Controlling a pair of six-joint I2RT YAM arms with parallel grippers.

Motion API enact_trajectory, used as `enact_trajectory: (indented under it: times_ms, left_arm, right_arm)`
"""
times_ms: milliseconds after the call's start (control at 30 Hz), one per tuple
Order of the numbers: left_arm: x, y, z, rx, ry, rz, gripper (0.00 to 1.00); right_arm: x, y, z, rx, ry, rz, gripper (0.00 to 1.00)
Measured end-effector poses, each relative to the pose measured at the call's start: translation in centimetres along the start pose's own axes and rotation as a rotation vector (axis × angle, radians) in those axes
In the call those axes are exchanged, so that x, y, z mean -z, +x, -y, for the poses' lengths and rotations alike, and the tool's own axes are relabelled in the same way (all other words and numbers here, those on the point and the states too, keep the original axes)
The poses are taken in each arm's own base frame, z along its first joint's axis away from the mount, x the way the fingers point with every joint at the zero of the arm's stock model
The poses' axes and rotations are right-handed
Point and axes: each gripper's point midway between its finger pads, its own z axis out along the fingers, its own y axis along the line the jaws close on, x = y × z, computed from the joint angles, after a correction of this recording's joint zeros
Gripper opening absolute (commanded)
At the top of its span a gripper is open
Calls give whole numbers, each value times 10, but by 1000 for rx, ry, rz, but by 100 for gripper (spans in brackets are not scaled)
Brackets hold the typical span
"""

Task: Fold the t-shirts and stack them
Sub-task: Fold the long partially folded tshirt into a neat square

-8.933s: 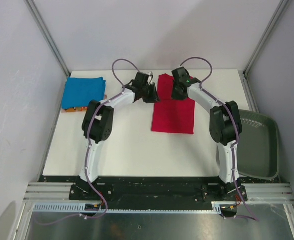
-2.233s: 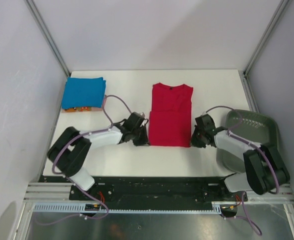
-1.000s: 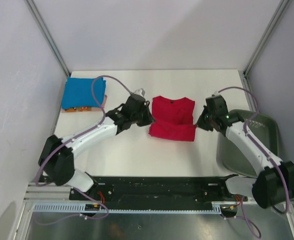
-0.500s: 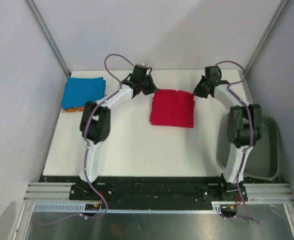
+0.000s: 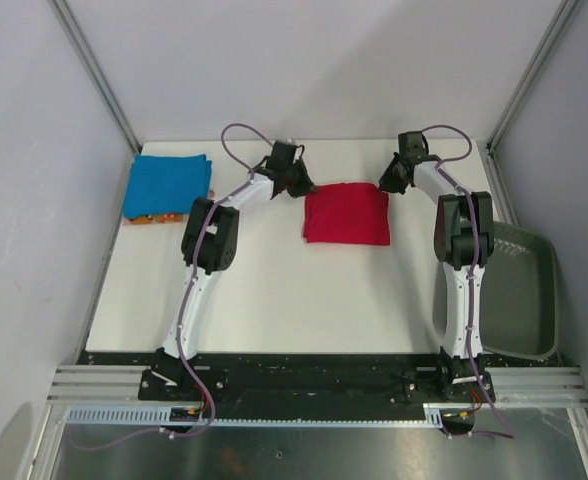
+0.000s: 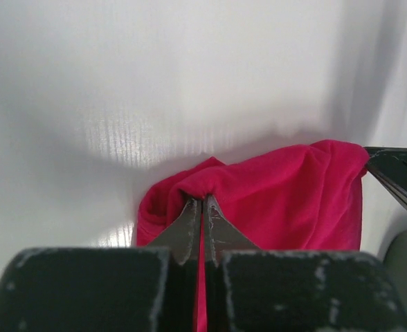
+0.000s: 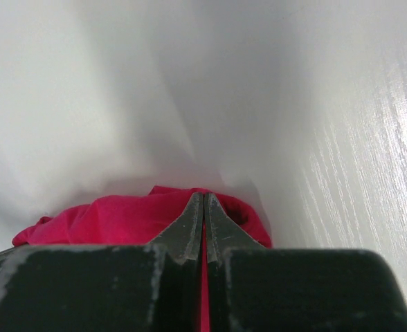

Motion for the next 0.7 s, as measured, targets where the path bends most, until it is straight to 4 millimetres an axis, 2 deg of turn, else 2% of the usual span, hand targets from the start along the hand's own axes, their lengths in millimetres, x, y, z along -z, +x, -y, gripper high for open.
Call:
enact_trajectory:
  times_ms: [167, 467, 533, 633, 667, 700]
  left_arm:
    - [2, -2, -9, 13, -18, 3, 0]
    - [13, -27, -25, 43, -25, 36, 0]
    - [14, -29, -26, 46, -20, 34, 11]
    - [15, -30, -27, 42, -15, 31, 47]
    - [15, -31, -28, 37, -15, 31, 57]
    - [16, -32, -30, 35, -15, 32, 62]
  right_arm:
    - [1, -1, 2, 5, 11, 4, 0]
    - [12, -22, -12, 14, -5, 45, 2]
    - [13, -23, -13, 14, -7, 47, 15]
    - [15, -24, -12, 23, 0, 41, 42]
    - [17, -25, -13, 23, 2, 41, 48]
    - [20, -29, -13, 31, 3, 45, 51]
